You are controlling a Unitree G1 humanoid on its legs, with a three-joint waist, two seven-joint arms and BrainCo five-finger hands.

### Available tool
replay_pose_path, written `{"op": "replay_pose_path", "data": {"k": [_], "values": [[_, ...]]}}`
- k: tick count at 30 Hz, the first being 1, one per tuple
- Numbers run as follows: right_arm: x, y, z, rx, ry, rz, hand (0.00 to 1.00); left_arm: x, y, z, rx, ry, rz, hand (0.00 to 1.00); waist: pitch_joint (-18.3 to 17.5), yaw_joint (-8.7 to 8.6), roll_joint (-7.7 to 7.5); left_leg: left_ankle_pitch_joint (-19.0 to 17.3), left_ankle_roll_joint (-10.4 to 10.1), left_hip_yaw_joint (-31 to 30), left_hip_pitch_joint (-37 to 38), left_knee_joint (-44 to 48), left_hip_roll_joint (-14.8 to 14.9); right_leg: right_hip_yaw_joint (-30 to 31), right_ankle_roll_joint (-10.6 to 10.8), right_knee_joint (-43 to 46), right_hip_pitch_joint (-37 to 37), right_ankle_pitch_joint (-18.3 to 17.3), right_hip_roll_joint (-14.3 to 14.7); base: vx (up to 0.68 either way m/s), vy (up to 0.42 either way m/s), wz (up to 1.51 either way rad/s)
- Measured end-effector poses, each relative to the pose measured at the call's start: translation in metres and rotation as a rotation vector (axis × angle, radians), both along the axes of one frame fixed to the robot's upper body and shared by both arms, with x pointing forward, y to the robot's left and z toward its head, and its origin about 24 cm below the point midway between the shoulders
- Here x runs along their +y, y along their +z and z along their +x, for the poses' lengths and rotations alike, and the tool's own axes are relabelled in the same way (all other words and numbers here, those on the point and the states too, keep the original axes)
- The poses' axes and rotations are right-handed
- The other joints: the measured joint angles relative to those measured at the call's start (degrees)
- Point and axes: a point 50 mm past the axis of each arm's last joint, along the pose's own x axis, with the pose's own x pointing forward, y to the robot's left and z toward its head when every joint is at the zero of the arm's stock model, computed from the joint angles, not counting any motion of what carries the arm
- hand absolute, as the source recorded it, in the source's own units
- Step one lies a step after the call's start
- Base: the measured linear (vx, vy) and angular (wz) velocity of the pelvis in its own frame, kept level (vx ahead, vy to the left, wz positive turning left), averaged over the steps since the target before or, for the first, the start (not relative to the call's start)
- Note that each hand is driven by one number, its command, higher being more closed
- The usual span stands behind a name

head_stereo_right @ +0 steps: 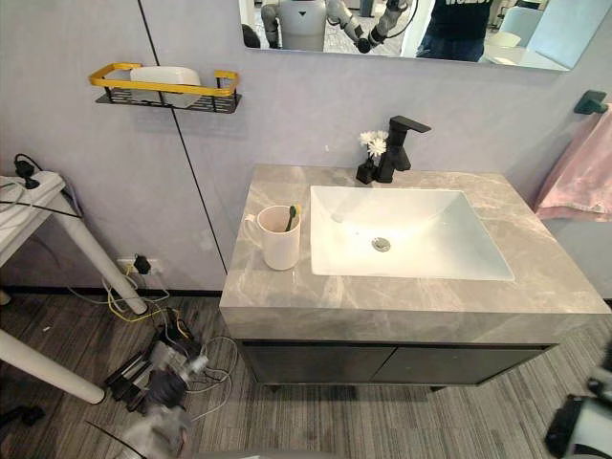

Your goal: Organize washtable

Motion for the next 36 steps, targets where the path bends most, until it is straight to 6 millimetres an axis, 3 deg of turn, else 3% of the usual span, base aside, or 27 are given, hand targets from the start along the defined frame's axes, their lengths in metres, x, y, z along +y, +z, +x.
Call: {"op": "replay_pose_path", "data": {"k": [1,4,6,9,13,15,20,24,36], "values": [[0.025,-0.021,0.009,0.109,0.120,-0.020,1.00,0.001,0.028,0.013,-0.124,-0.030,0.043,0.00,0.70,0.80,0.01,0.66,0.32,-0.95,-0.08,0.03,-0.01,-0.67,-0.01,-0.08,0.57,0.01,-0.01,0.04,-0.033,0.44],[0.067,-0.045,0.017,0.234,0.319,-0.042,1.00,-0.016,0.068,0.032,-0.302,-0.152,0.067,0.00,0.95,2.70,-0.22,0.93,0.61,-3.15,-0.60,0.40,-0.46,-2.69,-0.01,-0.05,2.02,0.03,-0.34,0.06,0.015,0.50],[0.085,-0.047,0.019,0.240,0.409,-0.031,1.00,-0.033,0.073,0.037,-0.324,-0.246,0.049,0.00,1.23,3.15,-0.66,0.93,0.61,-4.03,-0.04,0.41,-0.68,-3.21,-0.01,0.29,2.75,0.03,-0.52,0.04,0.029,0.33],[0.103,-0.034,0.023,0.198,0.503,-0.028,1.00,-0.066,0.070,0.046,-0.318,-0.415,-0.013,0.00,2.17,3.54,-0.95,0.93,0.61,-4.20,0.31,0.41,-1.00,-3.19,-0.01,0.84,3.38,0.03,-0.96,0.02,0.020,0.06],[0.120,-0.025,0.025,0.166,0.587,0.001,1.00,-0.114,0.087,0.062,-0.383,-0.651,-0.062,0.00,3.52,3.43,-0.05,1.03,0.76,-4.47,0.44,0.37,-1.20,-3.15,0.00,1.34,3.45,0.01,-1.13,-0.04,0.011,0.01],[0.126,-0.025,0.025,0.166,0.609,0.000,1.00,-0.126,0.098,0.067,-0.421,-0.721,-0.066,0.00,4.15,3.44,0.72,1.22,0.98,-4.50,0.45,0.29,-1.26,-3.10,0.01,1.35,3.45,-0.05,-1.13,-0.04,-0.004,-0.02],[0.126,-0.023,0.023,0.154,0.610,0.004,1.00,-0.131,0.107,0.071,-0.445,-0.774,-0.074,0.00,5.30,2.92,2.23,1.54,0.74,-4.41,0.48,-0.04,-1.08,-2.79,0.18,1.37,3.33,-1.00,-0.79,-0.06,-0.022,-0.03],[0.125,-0.022,0.023,0.149,0.604,0.006,1.00,-0.133,0.107,0.072,-0.421,-0.811,-0.050,0.00,5.35,2.21,2.30,1.80,0.82,-4.38,0.42,-0.03,-0.92,-2.59,0.11,1.35,3.15,-1.04,-0.62,0.00,-0.001,-0.02],[0.112,-0.011,0.021,0.108,0.561,0.019,1.00,-0.140,0.135,0.080,-0.497,-0.924,0.038,0.00,5.32,1.99,2.35,2.36,0.64,-4.02,0.20,0.28,-0.79,-1.77,0.10,1.35,2.43,-0.97,-0.55,0.00,-0.002,-0.03]]}}
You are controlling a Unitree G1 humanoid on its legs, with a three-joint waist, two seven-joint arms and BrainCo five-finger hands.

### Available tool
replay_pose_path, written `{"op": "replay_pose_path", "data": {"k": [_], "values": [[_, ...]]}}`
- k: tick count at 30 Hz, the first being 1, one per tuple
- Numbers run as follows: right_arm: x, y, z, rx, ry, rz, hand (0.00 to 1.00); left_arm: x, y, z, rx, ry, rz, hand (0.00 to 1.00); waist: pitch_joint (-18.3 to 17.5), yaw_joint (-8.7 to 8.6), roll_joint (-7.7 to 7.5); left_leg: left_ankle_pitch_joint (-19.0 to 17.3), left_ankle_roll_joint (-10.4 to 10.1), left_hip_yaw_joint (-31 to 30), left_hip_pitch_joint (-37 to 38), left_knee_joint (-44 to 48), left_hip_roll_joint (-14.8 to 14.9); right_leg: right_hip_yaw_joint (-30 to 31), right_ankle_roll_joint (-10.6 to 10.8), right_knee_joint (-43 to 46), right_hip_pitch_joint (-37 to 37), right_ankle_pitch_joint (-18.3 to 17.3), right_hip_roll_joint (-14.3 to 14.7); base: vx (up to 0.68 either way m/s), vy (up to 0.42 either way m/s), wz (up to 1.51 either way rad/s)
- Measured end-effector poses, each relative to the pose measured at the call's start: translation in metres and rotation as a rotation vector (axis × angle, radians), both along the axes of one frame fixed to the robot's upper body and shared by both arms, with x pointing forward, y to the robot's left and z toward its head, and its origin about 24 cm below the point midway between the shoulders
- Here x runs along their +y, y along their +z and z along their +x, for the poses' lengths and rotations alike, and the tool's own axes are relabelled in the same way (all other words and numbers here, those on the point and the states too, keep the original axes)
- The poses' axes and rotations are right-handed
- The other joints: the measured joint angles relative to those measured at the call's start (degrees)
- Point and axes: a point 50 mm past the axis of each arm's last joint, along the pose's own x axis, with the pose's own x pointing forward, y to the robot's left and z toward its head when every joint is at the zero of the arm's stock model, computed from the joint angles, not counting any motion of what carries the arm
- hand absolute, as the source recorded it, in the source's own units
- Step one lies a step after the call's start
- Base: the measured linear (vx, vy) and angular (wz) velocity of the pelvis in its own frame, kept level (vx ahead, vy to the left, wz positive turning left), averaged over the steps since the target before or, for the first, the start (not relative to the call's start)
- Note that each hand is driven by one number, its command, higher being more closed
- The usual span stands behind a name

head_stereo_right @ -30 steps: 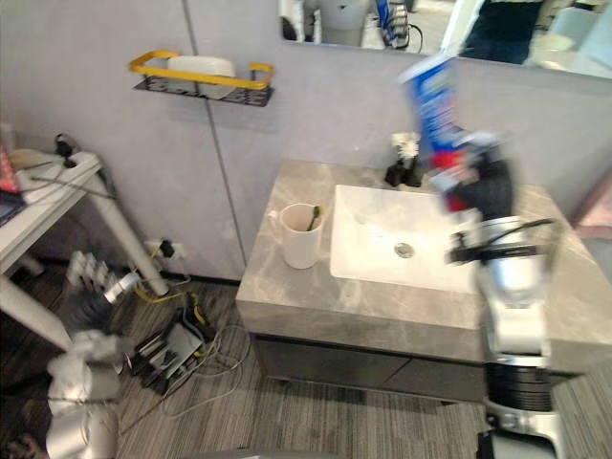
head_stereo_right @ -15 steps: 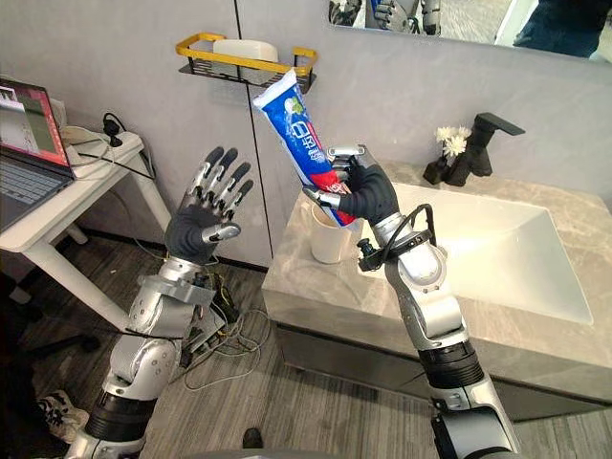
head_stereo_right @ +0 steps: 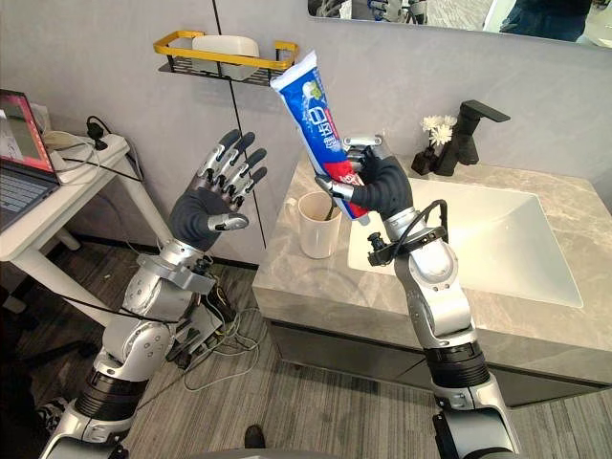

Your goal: Organize washtable

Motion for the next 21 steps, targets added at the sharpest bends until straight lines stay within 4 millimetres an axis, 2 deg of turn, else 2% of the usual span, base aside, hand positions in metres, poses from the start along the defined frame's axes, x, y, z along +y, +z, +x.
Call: {"op": "replay_pose_path", "data": {"k": [4,13,21], "values": [[0.002,0.004,-0.003,-0.022,0.013,-0.001,1.00,-0.009,0.006,0.001,-0.020,-0.037,0.017,0.00,0.00,0.00,0.03,0.13,0.03,-0.15,0.00,-0.30,0.00,-0.03,-0.02,0.07,0.02,-0.01,0.00,-0.01,-0.002,0.00],[0.016,-0.003,-0.004,0.006,0.073,-0.028,1.00,-0.029,0.021,0.003,-0.076,-0.116,0.051,0.00,-0.20,-0.12,0.88,0.31,0.09,-0.16,0.00,-0.33,0.01,0.07,-0.05,0.11,-0.05,-0.01,0.00,-0.01,-0.002,0.00],[0.029,-0.012,-0.005,0.052,0.122,-0.030,1.00,-0.043,0.022,0.006,-0.066,-0.162,0.066,0.00,-0.22,-0.29,0.89,0.45,0.13,-0.17,-0.01,-0.33,0.05,0.08,-0.08,0.11,-0.06,0.01,0.04,0.00,0.000,0.00]]}}
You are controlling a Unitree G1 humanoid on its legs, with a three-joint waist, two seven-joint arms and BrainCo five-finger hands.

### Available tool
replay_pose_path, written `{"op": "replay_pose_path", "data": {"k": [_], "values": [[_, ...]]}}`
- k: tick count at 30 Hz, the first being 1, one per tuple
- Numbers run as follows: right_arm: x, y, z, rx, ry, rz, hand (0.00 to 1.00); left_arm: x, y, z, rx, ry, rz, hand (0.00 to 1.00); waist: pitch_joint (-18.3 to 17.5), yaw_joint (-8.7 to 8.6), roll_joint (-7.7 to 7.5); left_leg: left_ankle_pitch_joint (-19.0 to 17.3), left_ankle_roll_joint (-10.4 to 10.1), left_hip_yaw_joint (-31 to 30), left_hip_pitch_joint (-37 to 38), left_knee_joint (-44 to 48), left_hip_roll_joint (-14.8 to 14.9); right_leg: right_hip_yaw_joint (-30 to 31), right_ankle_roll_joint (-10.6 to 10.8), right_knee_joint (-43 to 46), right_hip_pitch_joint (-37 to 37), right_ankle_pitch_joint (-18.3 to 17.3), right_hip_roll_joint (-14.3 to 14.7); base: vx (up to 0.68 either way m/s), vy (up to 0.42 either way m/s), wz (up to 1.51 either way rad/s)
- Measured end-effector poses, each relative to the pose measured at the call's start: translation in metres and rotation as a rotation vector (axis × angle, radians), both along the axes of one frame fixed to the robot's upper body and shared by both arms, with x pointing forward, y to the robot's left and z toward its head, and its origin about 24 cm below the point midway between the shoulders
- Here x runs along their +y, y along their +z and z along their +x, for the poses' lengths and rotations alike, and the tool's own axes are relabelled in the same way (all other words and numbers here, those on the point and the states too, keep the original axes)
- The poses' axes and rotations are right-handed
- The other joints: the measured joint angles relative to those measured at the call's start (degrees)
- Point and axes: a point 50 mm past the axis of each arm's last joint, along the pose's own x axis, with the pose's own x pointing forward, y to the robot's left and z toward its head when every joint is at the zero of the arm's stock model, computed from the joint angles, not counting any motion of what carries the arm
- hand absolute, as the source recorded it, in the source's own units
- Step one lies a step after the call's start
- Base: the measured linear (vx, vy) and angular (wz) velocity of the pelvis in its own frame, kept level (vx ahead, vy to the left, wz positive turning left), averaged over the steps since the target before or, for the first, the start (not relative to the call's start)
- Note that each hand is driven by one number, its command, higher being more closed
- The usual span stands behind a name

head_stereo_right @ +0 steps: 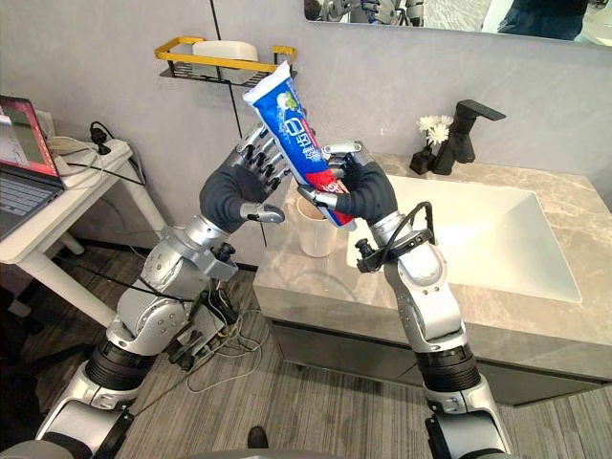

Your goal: Organize washtable

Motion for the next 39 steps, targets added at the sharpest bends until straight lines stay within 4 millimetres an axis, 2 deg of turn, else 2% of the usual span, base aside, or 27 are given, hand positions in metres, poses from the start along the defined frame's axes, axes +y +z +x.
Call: {"op": "replay_pose_path", "data": {"k": [7,14,20,21,29,39], "values": [[0.011,-0.012,-0.004,0.040,0.064,-0.016,1.00,-0.007,0.003,0.004,-0.001,-0.017,0.001,0.00,-0.01,-0.09,0.00,0.23,-0.05,0.03,-0.02,-0.01,0.36,0.10,-0.15,0.00,-0.06,0.04,0.30,0.00,0.000,0.00],[0.011,-0.016,-0.005,0.051,0.060,-0.014,1.00,-0.011,0.006,0.005,-0.012,-0.027,0.010,0.00,-0.02,-0.17,-0.02,0.35,-0.05,0.08,-0.03,-0.02,0.49,0.17,-0.27,-0.02,-0.10,0.11,0.40,0.00,0.000,0.00],[0.011,-0.021,-0.007,0.065,0.054,-0.013,1.00,-0.013,0.004,0.005,-0.003,-0.035,0.020,0.00,-0.04,-0.92,-0.05,0.36,-0.05,0.11,-0.13,-0.01,0.50,0.17,-0.28,-0.08,-0.18,0.13,0.42,0.00,0.000,0.00],[0.010,-0.021,-0.007,0.066,0.053,-0.013,1.00,-0.013,0.004,0.005,-0.001,-0.036,0.021,1.00,-0.05,-1.11,-0.07,0.36,-0.05,0.16,-0.16,-0.01,0.51,0.20,-0.28,-0.09,-0.23,0.14,0.42,0.00,0.000,0.00],[0.010,-0.029,-0.012,0.089,0.065,-0.022,1.00,-0.016,0.000,0.008,0.027,-0.037,0.015,1.00,-0.24,-1.37,-0.17,0.39,-0.08,0.38,-0.68,0.02,0.63,0.50,-0.50,-0.20,-0.94,0.33,0.55,0.00,0.000,-0.02],[0.011,-0.031,-0.013,0.092,0.071,-0.017,1.00,-0.018,0.003,0.008,0.023,-0.042,0.000,1.00,-0.74,-1.46,-0.14,0.41,-0.08,0.42,-0.67,0.00,0.65,0.52,-0.54,-0.20,-0.95,0.36,0.56,0.00,0.000,0.00]]}}
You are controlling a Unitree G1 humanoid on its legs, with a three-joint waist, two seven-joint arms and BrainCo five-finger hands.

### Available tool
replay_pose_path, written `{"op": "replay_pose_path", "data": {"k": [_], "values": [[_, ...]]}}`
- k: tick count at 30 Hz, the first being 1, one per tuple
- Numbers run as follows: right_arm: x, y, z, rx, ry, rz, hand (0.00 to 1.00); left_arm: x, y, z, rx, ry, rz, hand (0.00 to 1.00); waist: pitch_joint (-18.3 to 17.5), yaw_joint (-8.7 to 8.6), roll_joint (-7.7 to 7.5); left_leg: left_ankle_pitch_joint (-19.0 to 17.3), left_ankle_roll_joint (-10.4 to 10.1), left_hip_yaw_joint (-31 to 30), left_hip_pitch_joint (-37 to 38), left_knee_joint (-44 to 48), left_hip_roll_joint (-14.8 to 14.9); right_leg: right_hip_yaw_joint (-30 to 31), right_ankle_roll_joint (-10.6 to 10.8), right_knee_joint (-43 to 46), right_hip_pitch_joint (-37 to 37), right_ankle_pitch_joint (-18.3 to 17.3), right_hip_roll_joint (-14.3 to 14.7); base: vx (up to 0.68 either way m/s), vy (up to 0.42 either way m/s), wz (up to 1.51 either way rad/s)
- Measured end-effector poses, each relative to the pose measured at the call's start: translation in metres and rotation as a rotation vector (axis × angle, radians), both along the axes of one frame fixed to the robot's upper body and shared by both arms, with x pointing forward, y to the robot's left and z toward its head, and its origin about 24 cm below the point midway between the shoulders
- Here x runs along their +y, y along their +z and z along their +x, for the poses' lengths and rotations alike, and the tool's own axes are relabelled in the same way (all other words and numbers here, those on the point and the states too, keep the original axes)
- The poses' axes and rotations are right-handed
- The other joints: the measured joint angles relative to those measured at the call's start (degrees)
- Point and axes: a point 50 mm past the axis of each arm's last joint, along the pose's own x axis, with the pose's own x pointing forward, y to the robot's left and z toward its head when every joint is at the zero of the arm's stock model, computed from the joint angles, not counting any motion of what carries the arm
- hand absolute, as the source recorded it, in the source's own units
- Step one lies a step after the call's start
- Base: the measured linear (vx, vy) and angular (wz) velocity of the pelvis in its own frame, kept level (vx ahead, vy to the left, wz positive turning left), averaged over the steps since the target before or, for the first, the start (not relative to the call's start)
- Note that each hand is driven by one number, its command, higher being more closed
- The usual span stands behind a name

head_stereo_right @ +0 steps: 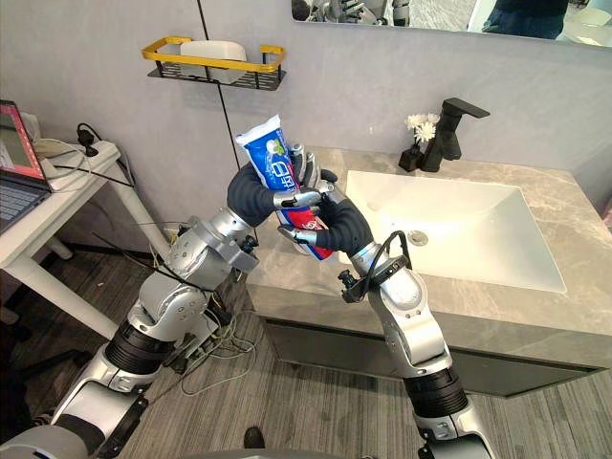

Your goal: Organize washtable

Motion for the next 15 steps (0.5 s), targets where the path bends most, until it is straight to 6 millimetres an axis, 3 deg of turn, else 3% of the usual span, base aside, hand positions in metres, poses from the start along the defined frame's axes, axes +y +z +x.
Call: {"op": "replay_pose_path", "data": {"k": [5,6,15], "values": [[0.0002,-0.0014,-0.0005,0.006,-0.002,0.006,1.00,-0.0003,0.0000,-0.0001,-0.001,0.000,0.001,1.00,-0.13,-0.19,0.00,0.00,0.00,0.06,0.01,0.00,0.01,0.05,-0.01,0.00,-0.02,0.01,0.00,0.00,0.000,0.00],[0.0004,-0.0018,-0.0007,0.008,-0.002,0.009,0.00,-0.0004,0.0000,-0.0001,-0.002,0.000,0.002,1.00,-0.14,-0.20,0.00,0.00,0.00,0.06,0.01,0.00,0.00,0.05,-0.01,0.00,-0.02,0.01,0.00,0.00,0.000,0.00],[-0.0025,-0.0049,0.0000,0.043,0.024,0.046,0.00,-0.0030,0.0056,-0.0012,-0.044,-0.022,0.020,1.00,-0.18,0.00,-0.03,0.00,0.00,0.91,0.26,0.00,0.07,0.53,-0.11,-0.22,-0.01,0.29,0.07,0.00,0.000,-0.02]]}}
